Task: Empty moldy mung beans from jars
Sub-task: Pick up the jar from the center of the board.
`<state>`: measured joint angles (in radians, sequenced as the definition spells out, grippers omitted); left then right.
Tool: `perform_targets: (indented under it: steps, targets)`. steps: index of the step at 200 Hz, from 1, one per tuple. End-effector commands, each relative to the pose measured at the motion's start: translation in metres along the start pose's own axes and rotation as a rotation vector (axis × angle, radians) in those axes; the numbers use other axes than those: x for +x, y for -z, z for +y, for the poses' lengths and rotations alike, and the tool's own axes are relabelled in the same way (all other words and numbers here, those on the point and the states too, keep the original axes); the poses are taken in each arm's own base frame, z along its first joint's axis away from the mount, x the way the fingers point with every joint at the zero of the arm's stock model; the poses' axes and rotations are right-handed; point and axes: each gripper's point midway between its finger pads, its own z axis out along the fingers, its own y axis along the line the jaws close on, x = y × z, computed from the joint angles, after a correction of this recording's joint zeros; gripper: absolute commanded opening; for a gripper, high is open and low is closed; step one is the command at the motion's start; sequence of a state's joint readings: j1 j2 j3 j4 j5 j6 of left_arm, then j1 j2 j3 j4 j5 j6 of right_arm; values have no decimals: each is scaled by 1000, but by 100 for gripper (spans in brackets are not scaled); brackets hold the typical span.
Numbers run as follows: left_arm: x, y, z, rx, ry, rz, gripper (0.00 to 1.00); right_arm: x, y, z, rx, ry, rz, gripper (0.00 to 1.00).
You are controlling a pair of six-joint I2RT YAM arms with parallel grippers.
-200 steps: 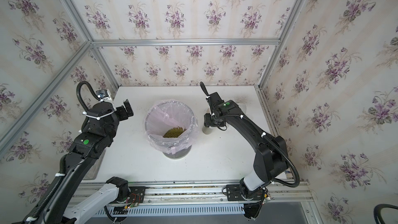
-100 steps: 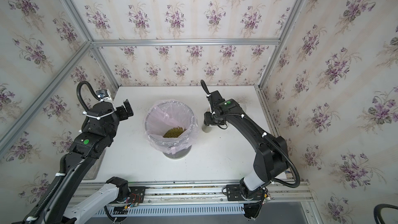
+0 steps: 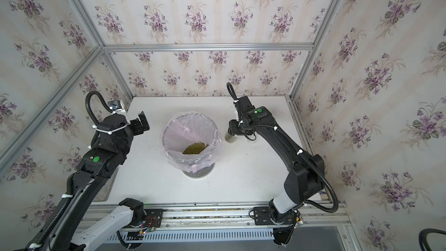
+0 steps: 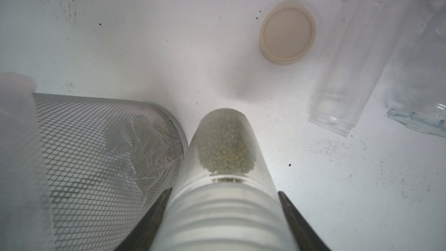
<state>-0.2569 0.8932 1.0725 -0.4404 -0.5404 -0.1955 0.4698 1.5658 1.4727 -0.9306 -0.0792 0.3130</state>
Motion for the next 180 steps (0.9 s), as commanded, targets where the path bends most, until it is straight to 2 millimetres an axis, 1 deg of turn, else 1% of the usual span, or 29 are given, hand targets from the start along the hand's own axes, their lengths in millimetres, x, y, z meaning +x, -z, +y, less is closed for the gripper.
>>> perform_targets:
  steps: [1, 36, 61, 86, 119, 180]
  targets:
    - [-7, 2, 1, -2, 14, -19, 100, -5, 8, -2, 4, 8, -19, 47]
    - [-8, 3, 2, -5, 6, -22, 100, -14, 12, -4, 5, 2, -42, 47]
    - [-8, 2, 2, -5, 1, -22, 100, -23, 18, -3, -7, -1, -69, 46]
    - [-8, -1, -3, 9, -9, -13, 99, -35, 27, -1, -20, -1, -105, 46]
    - [-11, -5, -15, 57, -19, 0, 100, -45, 36, 1, -48, -12, -144, 46]
    - [-29, 10, -21, 126, -44, -48, 99, -62, 47, -3, -63, -15, -186, 45]
